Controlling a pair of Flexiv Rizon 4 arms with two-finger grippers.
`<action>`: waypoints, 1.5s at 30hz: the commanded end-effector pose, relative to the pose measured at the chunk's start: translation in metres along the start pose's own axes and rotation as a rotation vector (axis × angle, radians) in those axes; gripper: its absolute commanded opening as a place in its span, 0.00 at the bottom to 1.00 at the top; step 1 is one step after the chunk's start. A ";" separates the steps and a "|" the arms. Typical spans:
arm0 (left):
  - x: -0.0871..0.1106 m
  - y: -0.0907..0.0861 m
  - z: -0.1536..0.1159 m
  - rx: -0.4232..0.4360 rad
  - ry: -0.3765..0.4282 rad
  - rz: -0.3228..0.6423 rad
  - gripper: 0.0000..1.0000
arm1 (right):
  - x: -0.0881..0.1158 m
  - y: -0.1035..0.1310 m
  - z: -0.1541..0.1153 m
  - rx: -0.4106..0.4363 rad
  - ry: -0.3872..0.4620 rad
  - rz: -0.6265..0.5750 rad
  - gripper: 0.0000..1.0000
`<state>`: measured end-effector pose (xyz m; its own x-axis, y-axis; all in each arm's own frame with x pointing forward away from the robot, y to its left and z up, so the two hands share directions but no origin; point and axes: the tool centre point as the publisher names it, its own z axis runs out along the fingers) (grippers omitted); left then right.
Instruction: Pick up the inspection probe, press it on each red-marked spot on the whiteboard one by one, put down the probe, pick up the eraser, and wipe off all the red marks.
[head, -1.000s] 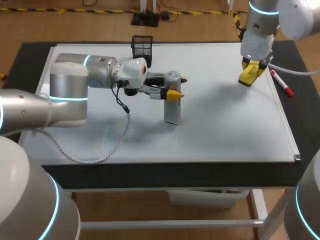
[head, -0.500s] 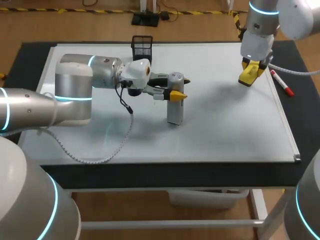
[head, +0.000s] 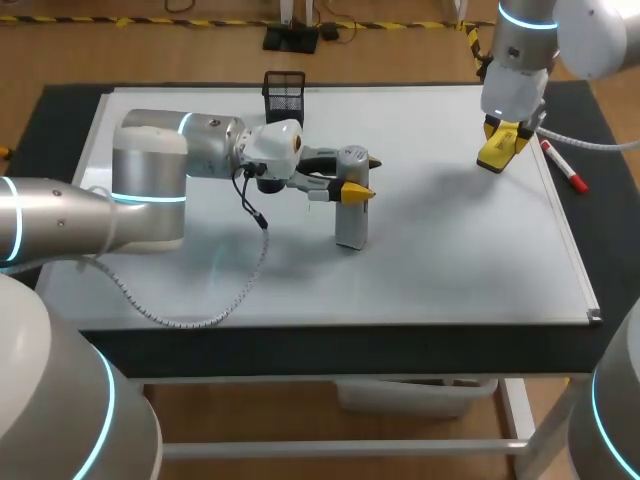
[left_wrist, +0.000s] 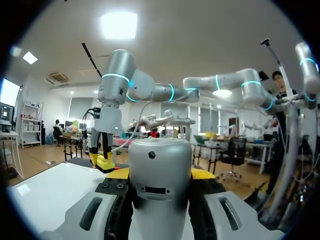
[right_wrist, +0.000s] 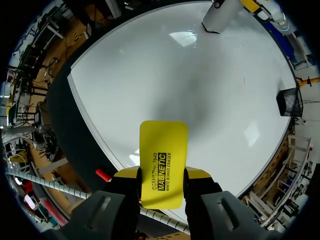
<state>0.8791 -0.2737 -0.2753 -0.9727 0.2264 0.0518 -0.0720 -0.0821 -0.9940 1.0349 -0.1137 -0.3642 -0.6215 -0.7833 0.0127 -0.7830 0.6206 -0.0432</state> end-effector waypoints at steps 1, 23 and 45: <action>-0.001 0.001 0.001 -0.004 0.005 -0.002 0.00 | 0.000 -0.001 -0.001 0.001 0.005 -0.002 0.00; -0.001 0.001 0.000 -0.012 0.006 -0.004 0.00 | 0.000 -0.001 -0.001 0.001 0.005 -0.002 0.00; -0.022 -0.053 -0.063 0.005 -0.161 0.057 0.00 | 0.000 -0.001 -0.001 0.001 0.005 -0.002 0.00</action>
<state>0.9256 -0.2291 -0.2382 -0.9950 0.0987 0.0117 -0.0220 -0.1037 -0.9944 1.0349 -0.1137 -0.3642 -0.6216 -0.7833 0.0126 -0.7829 0.6206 -0.0432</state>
